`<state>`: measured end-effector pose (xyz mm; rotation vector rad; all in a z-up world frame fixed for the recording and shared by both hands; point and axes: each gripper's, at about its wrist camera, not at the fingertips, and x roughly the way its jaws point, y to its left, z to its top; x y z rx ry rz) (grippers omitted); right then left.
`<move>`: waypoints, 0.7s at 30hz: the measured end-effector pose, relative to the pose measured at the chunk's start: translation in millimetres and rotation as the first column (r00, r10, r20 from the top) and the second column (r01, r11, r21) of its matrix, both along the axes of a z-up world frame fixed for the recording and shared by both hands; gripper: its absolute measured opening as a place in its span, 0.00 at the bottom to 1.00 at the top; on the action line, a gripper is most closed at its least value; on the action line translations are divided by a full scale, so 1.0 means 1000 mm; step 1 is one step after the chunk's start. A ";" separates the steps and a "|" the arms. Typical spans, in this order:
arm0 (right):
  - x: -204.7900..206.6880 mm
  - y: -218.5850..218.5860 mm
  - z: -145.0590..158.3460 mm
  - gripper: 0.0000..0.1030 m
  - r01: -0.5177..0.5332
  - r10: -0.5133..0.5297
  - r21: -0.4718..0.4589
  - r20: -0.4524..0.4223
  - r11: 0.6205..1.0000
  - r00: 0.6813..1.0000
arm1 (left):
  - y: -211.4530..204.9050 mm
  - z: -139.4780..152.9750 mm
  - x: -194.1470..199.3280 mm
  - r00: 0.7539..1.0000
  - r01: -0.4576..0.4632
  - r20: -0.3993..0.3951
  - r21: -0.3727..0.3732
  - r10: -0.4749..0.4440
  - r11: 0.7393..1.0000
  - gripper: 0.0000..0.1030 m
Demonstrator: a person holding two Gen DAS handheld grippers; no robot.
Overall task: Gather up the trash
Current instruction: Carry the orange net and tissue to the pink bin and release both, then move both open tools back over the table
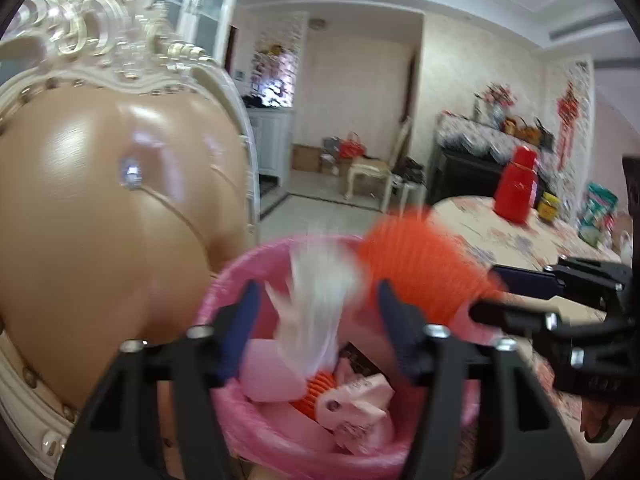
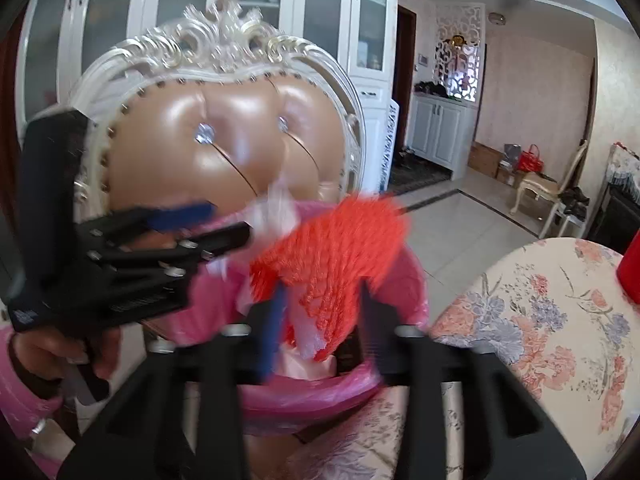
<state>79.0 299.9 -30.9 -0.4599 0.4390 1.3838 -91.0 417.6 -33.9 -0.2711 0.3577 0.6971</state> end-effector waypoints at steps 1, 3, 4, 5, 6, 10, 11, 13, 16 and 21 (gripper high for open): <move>0.002 -0.002 -0.001 0.66 0.009 -0.009 0.003 0.005 1.000 1.000 | 0.003 0.000 -0.002 1.000 -0.007 0.003 -0.005 0.007 1.000 0.62; 0.006 -0.012 -0.002 0.66 0.022 -0.022 0.019 -0.009 1.000 1.000 | 0.006 0.001 -0.010 0.999 -0.034 0.001 -0.004 0.034 0.999 0.67; 0.007 -0.018 -0.002 0.66 0.031 -0.031 0.023 -0.013 0.999 0.999 | 0.006 0.000 -0.016 0.999 -0.053 0.002 0.002 0.053 0.999 0.71; 0.008 -0.024 -0.002 0.66 0.038 -0.037 0.026 -0.014 0.999 0.999 | 0.004 0.000 -0.018 0.998 -0.063 0.003 0.003 0.063 0.998 0.75; 0.009 -0.035 -0.001 0.66 0.050 -0.049 0.030 -0.013 0.998 0.999 | 0.003 -0.001 -0.023 0.997 -0.075 0.005 -0.001 0.075 0.997 0.77; 0.017 -0.071 0.003 0.67 0.099 -0.100 0.027 0.003 0.995 0.995 | -0.014 0.000 -0.032 0.994 -0.103 0.022 -0.004 0.103 0.995 0.95; 0.019 -0.086 0.005 0.68 0.125 -0.125 0.027 0.009 0.992 0.992 | -0.024 0.001 -0.033 0.995 -0.093 0.028 0.000 0.093 0.996 0.95; 0.024 -0.113 0.007 0.69 0.170 -0.171 0.038 0.011 0.985 0.985 | -0.042 0.006 -0.026 0.999 -0.047 0.029 0.009 0.046 0.999 0.95; 0.032 -0.158 0.011 0.71 0.248 -0.248 0.058 0.005 0.967 0.969 | -0.073 0.012 -0.003 0.999 0.035 0.015 0.045 -0.036 0.998 0.95; 0.052 -0.240 0.013 0.77 0.435 -0.436 0.069 0.005 0.898 0.900 | -0.130 0.016 0.049 0.973 0.229 -0.003 0.045 -0.229 0.972 0.95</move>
